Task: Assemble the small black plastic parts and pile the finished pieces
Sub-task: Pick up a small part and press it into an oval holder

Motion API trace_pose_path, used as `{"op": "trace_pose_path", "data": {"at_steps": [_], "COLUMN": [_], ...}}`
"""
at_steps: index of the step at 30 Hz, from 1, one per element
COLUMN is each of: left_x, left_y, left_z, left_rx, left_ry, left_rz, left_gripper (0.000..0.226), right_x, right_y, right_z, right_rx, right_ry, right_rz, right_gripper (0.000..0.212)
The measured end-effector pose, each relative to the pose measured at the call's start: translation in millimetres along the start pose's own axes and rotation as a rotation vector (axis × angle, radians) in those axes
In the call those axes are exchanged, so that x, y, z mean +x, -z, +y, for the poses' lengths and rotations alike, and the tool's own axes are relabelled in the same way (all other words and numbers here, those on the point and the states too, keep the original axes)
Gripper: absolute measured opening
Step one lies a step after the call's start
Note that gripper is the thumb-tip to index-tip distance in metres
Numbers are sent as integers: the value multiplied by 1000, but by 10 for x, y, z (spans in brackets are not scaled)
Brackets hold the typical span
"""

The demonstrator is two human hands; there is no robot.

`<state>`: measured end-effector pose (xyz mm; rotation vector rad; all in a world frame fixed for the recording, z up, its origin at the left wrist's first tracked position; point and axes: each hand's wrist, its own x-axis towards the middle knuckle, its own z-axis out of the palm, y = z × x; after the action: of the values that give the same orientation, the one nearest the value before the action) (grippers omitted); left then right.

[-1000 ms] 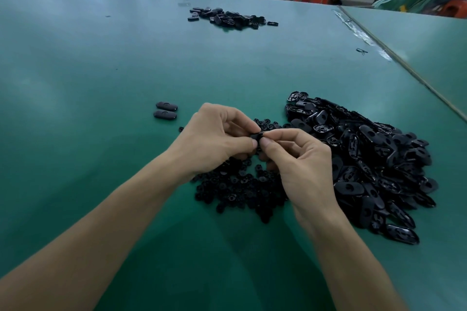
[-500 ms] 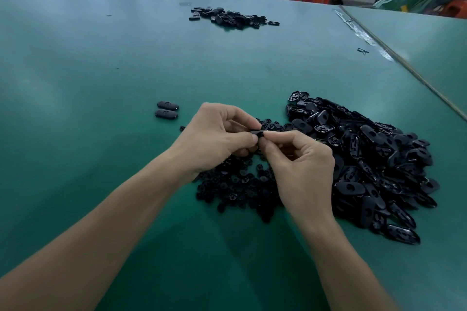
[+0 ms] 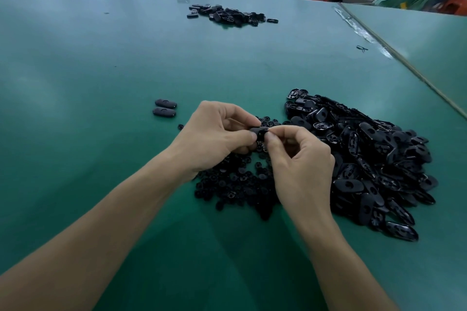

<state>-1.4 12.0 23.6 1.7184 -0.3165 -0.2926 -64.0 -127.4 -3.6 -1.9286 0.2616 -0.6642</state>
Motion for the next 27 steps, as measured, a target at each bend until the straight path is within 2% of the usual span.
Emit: {"op": "trace_pose_path", "data": {"at_steps": [7,15,21,27], "left_x": [-1,31,16,17], "left_y": [-5,44,36,42], "left_z": [1,-13,3,13], "left_rx": [-6,-98,-136,-145], "left_ry": [-2,65,74,78], "left_rz": [2,-14,-27,-24], "left_gripper": [19,16,17,17], "right_x": [26,77,59,75], "right_y": [20,12,8,18], "right_z": [53,81,76,93], "right_rx": [17,244,186,132], "right_ry": [-80,-252,-158,-174], "right_rz": [-65,-126,-118,-100], "right_gripper": [9,14,11,10]}}
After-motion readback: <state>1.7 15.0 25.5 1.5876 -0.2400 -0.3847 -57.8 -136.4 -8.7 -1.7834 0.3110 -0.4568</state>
